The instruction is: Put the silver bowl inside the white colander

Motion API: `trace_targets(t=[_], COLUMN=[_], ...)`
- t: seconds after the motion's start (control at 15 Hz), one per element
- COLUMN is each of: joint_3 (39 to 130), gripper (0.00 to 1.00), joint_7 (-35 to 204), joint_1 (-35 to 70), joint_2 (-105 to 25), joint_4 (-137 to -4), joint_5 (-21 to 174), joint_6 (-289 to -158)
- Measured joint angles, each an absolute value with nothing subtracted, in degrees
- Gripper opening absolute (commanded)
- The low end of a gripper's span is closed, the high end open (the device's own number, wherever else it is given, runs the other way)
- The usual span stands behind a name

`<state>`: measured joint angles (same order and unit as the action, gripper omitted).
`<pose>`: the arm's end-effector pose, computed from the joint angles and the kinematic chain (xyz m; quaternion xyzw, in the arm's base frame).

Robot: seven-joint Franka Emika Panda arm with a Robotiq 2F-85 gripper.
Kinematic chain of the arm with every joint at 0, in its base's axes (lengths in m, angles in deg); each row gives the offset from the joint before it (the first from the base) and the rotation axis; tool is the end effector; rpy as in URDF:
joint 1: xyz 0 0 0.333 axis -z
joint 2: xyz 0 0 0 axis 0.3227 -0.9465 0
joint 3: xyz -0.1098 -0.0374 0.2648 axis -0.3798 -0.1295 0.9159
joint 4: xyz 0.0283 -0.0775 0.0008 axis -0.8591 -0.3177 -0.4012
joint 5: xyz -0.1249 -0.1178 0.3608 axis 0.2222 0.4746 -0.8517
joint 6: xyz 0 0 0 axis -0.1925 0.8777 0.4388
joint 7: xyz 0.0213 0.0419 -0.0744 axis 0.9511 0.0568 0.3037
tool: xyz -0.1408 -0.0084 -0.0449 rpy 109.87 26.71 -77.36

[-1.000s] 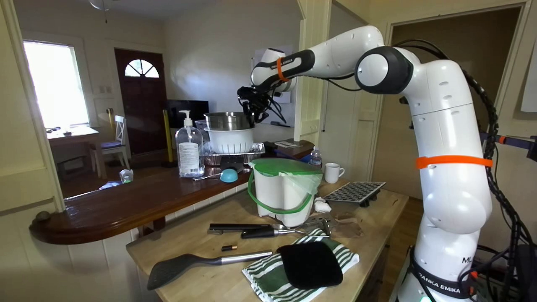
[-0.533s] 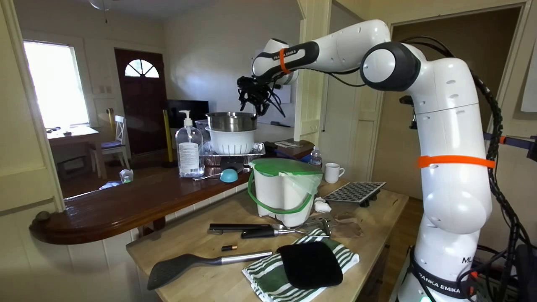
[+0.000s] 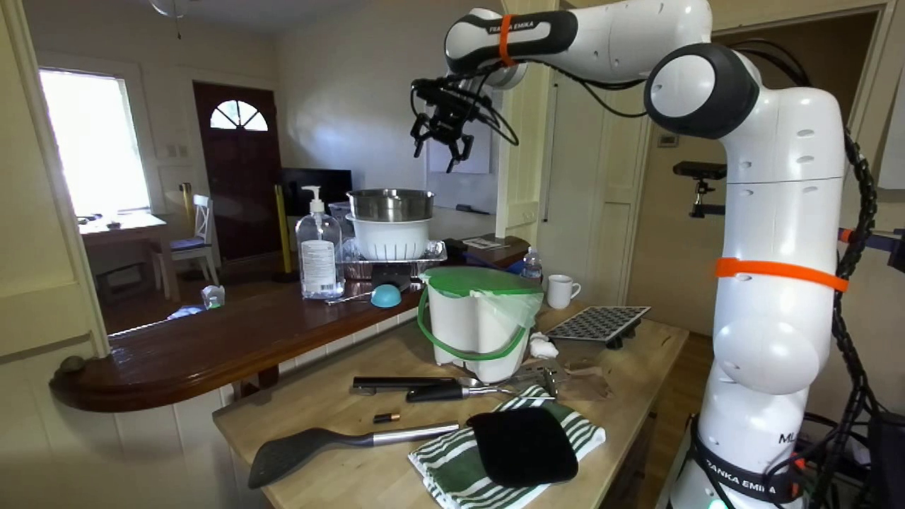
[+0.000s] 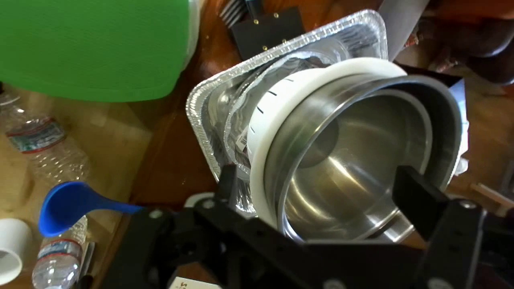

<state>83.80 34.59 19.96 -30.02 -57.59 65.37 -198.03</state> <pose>0.6357 -0.0484 0.6193 -0.8400 0.5006 -0.1559 0.1396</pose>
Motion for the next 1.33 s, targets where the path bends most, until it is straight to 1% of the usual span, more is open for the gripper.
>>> trace_targets(t=[0.33,0.67,0.87,1.33], joint_3=[83.74,82.74,81.92,81.84], gripper=[1.0,1.0,1.0,1.0], joint_7=[49.01,63.78,70.54,71.73], joint_1=[20.04,20.08,20.26,20.28], joint_2=[-23.04,-21.02,-21.05,-21.51], joint_4=[-51.66,-43.67,-41.96,-41.86], joint_5=[65.07,62.94,62.39,62.15], joint_6=[-182.55,-168.93,-167.62,-167.62])
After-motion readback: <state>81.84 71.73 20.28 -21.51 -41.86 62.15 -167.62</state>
